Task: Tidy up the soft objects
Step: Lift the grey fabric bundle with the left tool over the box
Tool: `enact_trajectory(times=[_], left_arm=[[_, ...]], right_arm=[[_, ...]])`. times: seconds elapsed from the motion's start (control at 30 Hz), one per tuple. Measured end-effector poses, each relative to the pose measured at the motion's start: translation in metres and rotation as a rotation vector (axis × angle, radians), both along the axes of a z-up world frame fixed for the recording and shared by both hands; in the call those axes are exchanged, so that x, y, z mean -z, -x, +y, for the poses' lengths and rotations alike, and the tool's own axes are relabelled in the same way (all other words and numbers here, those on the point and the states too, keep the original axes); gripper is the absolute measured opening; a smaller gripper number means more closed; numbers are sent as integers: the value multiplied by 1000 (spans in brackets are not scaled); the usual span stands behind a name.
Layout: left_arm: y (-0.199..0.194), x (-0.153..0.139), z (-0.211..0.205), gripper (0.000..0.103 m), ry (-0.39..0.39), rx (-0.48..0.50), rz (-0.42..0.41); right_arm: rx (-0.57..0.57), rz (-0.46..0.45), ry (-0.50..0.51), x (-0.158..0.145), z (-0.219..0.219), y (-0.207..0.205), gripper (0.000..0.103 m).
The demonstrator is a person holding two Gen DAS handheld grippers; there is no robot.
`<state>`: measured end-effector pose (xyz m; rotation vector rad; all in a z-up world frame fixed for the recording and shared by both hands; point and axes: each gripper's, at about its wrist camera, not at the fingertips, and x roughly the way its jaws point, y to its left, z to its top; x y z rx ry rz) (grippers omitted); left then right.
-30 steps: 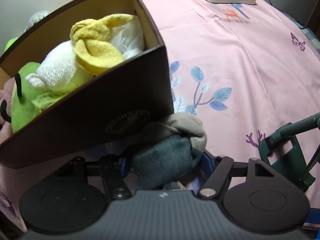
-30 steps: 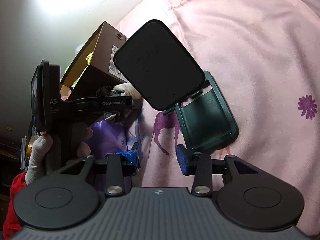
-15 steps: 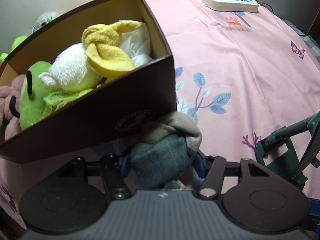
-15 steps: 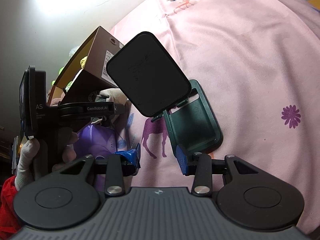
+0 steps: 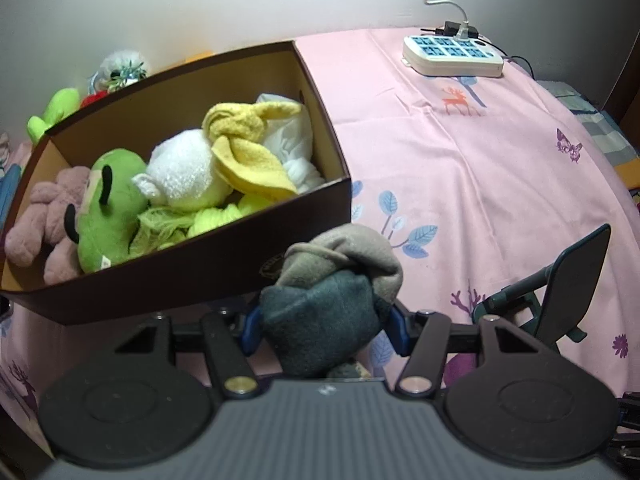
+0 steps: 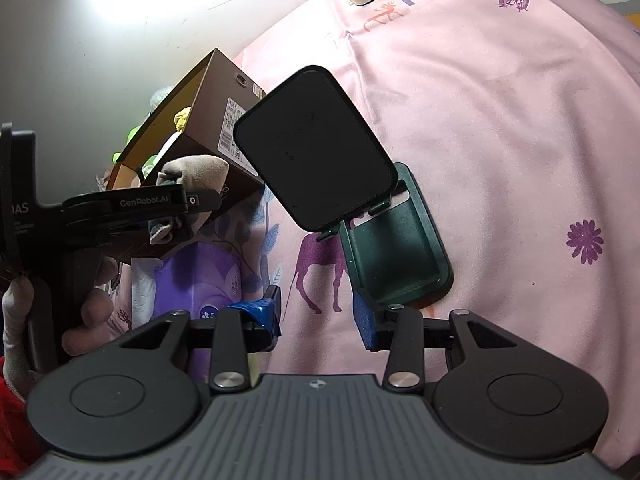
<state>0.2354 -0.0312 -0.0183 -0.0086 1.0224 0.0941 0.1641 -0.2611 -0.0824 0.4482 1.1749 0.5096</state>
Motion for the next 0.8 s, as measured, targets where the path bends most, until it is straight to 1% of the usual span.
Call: enact_trajectory(times=[0.23, 0.4, 0.53, 0.67, 0.8], left_arm=[[21, -27, 15, 59, 29, -36, -60], [36, -43, 33, 59, 8, -78, -96], [42, -56, 55, 59, -30, -116, -121], [43, -66, 76, 59, -55, -151, -144], [39, -70, 94, 59, -84, -170, -157]], right_arm=[[-47, -21, -7, -6, 12, 0, 24], [-84, -34, 0, -10, 25, 1, 24], [-103, -35, 12, -11, 34, 3, 24], [-103, -36, 25, -12, 39, 6, 24], [-88, -38, 34, -14, 43, 10, 24]])
